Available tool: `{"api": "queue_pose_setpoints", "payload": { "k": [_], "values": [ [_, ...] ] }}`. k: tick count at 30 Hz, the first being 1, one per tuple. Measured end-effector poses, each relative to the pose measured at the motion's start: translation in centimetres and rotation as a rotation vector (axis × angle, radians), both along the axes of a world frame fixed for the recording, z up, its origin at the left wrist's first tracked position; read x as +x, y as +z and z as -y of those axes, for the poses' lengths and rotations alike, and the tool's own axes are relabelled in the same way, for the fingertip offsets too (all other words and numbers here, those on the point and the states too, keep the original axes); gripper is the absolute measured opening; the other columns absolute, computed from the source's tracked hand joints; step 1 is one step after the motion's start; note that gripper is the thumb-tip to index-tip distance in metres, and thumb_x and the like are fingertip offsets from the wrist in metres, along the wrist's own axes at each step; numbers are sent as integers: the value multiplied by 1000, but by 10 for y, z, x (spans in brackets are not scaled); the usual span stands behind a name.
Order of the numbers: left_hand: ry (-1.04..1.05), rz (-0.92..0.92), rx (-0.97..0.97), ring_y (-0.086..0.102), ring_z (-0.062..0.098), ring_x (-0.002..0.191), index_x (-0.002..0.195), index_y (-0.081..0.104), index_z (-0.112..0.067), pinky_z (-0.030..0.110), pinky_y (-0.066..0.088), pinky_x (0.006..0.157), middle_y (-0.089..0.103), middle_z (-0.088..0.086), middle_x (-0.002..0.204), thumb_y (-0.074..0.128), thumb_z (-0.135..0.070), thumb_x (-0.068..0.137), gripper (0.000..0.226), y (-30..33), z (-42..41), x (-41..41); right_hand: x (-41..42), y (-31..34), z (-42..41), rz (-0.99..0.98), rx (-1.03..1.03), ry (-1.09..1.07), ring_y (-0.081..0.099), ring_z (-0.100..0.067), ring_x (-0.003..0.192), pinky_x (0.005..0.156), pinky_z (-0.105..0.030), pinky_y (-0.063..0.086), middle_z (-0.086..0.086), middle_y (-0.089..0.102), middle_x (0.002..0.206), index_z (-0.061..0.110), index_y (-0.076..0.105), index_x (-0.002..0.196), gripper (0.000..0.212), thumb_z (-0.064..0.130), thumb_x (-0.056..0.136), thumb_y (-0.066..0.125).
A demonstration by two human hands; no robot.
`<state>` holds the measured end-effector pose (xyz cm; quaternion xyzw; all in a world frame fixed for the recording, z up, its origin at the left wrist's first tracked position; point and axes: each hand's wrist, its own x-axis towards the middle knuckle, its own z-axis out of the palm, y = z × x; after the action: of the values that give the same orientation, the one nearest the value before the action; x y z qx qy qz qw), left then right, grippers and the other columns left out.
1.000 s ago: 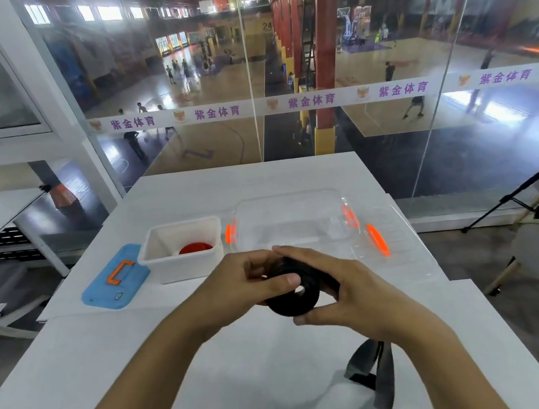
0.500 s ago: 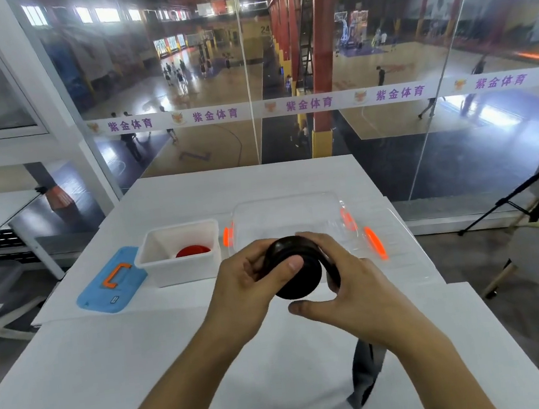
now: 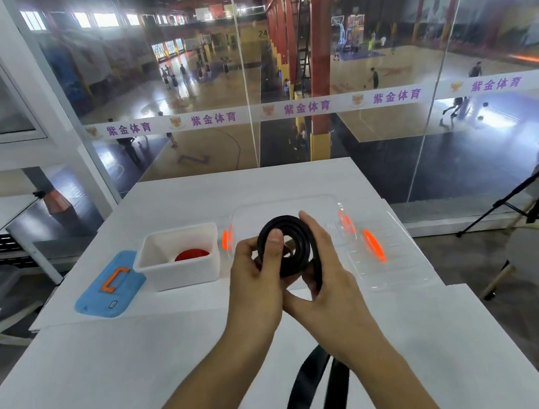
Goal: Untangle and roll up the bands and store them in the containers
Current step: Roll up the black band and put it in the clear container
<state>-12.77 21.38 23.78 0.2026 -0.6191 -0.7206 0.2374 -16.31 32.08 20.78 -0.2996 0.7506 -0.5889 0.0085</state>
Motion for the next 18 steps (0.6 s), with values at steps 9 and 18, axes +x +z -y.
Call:
{"api": "queue_pose_setpoints", "payload": {
  "k": [9,18],
  "values": [
    [-339,206,85,76,27,99,117,69,-6,45,62,89,77,15,112,54,-39,102,40,-13,16,12,-21,11,-27,74,111,122,68,-1,117,104,-26,54,24,68,125,50,52,139,82,17,76,92],
    [-633,228,-306,77,16,96,113,76,-18,22,58,72,80,6,104,72,-19,92,21,18,47,11,-30,32,-38,84,281,454,59,-4,131,110,-22,47,17,66,136,41,55,144,88,0,75,89]
  ]
}}
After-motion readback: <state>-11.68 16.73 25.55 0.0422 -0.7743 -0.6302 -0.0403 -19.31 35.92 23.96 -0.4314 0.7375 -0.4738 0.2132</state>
